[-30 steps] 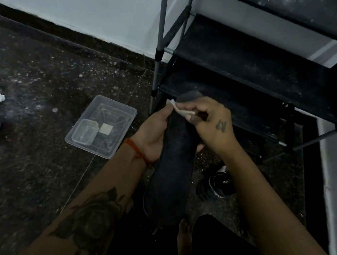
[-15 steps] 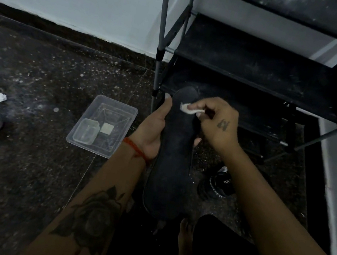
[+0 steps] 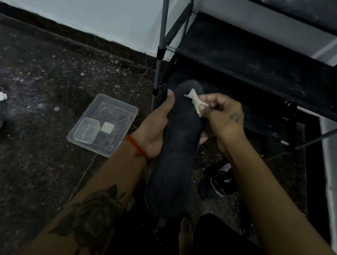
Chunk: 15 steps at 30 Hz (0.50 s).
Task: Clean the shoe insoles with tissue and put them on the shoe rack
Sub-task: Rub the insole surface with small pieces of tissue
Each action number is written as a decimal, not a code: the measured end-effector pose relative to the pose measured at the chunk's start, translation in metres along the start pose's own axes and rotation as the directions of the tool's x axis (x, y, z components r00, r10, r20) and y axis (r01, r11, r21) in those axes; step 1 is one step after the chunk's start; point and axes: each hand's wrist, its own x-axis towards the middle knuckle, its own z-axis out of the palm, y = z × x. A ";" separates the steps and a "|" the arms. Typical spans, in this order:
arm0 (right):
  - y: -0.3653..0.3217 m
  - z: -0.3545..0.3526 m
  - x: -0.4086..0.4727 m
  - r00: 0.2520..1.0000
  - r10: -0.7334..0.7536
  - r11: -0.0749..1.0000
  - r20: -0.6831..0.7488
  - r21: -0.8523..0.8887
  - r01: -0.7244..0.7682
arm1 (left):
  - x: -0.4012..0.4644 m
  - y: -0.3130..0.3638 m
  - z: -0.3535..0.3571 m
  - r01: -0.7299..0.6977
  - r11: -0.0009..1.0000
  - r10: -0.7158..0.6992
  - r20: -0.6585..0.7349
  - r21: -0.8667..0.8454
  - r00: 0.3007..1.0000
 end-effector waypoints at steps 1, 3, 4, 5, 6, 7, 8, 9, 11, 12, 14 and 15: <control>0.000 0.000 0.002 0.999 -0.027 1.000 -0.040 -0.014 0.027 | 0.000 0.000 0.001 0.005 1.000 -0.005 0.009 -0.001 1.000; -0.001 -0.001 0.003 0.990 -0.114 0.989 -0.077 -0.100 0.106 | -0.001 0.001 0.001 0.017 1.000 -0.017 0.019 0.002 1.000; -0.001 -0.001 0.002 0.985 -0.151 0.979 -0.082 -0.149 0.138 | -0.001 0.001 0.001 0.024 1.000 -0.024 0.019 0.004 1.000; 0.000 0.000 0.001 0.979 -0.187 0.965 -0.079 -0.204 0.168 | -0.002 0.001 0.001 0.032 0.999 -0.032 0.014 0.009 0.999; 0.001 0.001 0.000 0.970 -0.233 0.939 -0.073 -0.277 0.205 | -0.002 0.000 0.001 0.038 0.999 -0.038 0.003 0.011 0.999; 0.002 0.003 -0.001 0.956 -0.290 0.899 -0.055 -0.358 0.252 | -0.002 -0.001 0.001 0.040 0.999 -0.040 -0.009 0.013 0.999; 0.002 0.005 -0.002 0.941 -0.339 0.854 -0.020 -0.427 0.298 | -0.002 -0.001 0.000 0.037 0.999 -0.037 -0.022 0.020 0.999; 0.002 0.006 -0.003 0.927 -0.374 0.817 0.028 -0.462 0.344 | -0.001 -0.001 -0.001 0.033 0.999 -0.032 -0.039 0.031 0.999; -0.001 0.009 -0.008 0.902 -0.395 0.787 0.172 -0.443 0.429 | 0.001 0.002 -0.006 0.020 0.998 -0.015 -0.088 0.055 0.996; -0.005 0.008 -0.011 0.883 -0.385 0.778 0.268 -0.420 0.467 | 0.001 0.004 -0.008 0.010 0.998 -0.004 -0.109 0.059 0.994; -0.010 0.002 -0.013 0.831 -0.331 0.757 0.448 -0.399 0.517 | 0.001 0.006 -0.010 -0.002 0.998 0.010 -0.123 0.064 0.992; -0.012 -0.004 -0.014 0.806 -0.301 0.744 0.511 -0.403 0.533 | 0.001 0.006 -0.010 0.002 0.998 0.006 -0.119 0.065 0.993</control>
